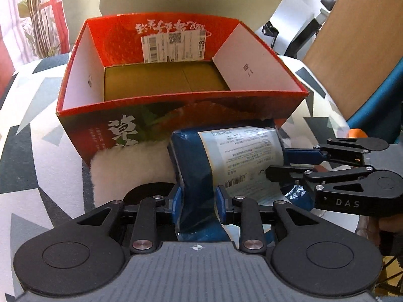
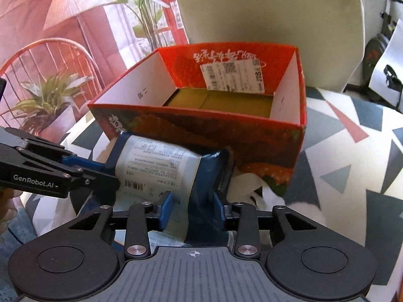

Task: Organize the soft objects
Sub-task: 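Close the left gripper on the blue-and-white package while the right gripper grips it too, then lift the package with both grippers and carry it over the red box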

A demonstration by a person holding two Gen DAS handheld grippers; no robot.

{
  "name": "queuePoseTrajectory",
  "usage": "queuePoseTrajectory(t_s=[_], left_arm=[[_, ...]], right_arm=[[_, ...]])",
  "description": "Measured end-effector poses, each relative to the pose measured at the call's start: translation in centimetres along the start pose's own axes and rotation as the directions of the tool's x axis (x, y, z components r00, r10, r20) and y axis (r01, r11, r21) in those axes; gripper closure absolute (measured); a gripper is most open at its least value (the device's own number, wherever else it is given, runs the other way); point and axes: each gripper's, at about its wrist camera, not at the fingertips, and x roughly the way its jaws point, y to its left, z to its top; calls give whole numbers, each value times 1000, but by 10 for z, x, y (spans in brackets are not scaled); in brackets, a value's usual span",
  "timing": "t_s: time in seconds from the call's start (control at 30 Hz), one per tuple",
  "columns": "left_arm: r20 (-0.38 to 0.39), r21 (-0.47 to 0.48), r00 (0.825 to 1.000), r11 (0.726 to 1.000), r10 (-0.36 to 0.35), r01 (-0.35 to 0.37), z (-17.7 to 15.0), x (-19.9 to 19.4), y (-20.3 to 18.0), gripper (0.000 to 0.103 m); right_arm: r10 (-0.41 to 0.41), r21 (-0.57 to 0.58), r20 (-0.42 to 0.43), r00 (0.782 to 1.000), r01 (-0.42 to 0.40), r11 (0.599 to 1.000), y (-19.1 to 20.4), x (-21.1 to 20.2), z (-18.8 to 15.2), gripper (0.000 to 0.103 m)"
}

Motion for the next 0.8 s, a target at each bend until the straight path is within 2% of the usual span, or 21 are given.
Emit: queuePoseTrajectory(t_s=[0.1, 0.33, 0.43, 0.63, 0.67, 0.8], left_arm=[[-7, -8, 1000, 1000, -2, 2, 2, 4, 1, 72], [-3, -6, 1000, 1000, -11, 11, 8, 11, 4, 59], [-3, -3, 1000, 1000, -8, 8, 8, 15, 8, 53], [-2, 19, 1000, 1000, -16, 16, 6, 21, 6, 53], [-1, 18, 1000, 1000, -24, 24, 6, 20, 6, 56], [39, 55, 999, 998, -34, 32, 6, 2, 0, 57]], right_arm=[[14, 20, -3, 1000, -14, 1000, -3, 4, 0, 68], [21, 35, -13, 1000, -21, 999, -6, 10, 1, 65], [12, 38, -17, 1000, -12, 999, -7, 12, 1, 57], [38, 71, -38, 999, -35, 997, -14, 21, 0, 55], [40, 69, -38, 999, -37, 997, -12, 21, 0, 57], [44, 46, -7, 999, -44, 998, -2, 7, 2, 64]])
